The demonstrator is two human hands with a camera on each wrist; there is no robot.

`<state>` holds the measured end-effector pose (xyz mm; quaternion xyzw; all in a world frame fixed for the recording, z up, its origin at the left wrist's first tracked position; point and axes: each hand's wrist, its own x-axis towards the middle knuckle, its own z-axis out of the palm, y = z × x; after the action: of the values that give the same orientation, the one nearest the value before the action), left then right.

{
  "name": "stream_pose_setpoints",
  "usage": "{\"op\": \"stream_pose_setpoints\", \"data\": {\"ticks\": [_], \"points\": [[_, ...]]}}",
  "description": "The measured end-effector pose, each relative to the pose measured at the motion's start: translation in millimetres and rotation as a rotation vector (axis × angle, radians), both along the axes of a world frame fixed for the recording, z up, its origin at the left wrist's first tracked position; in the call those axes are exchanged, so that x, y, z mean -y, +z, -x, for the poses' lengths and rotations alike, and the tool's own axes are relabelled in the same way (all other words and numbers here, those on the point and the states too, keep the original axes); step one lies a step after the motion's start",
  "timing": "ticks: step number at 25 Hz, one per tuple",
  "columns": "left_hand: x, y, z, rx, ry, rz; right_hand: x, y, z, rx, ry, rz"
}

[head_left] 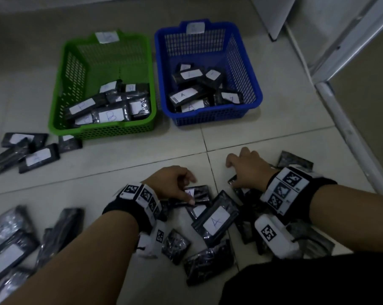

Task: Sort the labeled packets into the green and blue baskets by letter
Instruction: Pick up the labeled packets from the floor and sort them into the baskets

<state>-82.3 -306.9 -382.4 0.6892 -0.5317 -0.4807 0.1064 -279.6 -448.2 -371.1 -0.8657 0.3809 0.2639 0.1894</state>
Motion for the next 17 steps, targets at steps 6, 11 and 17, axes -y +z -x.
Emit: {"op": "stream_pose_setpoints", "data": {"ticks": [6,11,17], "points": [[8.7,-2.3,-6.3,-0.064,0.091,0.006,6.4,1.2,3.2,0.256,-0.138,-0.165],[14.1,13.6,-24.5,-0.230,0.395,0.070,27.4,18.9,-19.4,0.648,-0.476,-0.334],[21.5,37.8,-43.4,-0.744,0.655,0.132,32.3,30.1,-37.7,0.934,-0.742,-0.523]]}}
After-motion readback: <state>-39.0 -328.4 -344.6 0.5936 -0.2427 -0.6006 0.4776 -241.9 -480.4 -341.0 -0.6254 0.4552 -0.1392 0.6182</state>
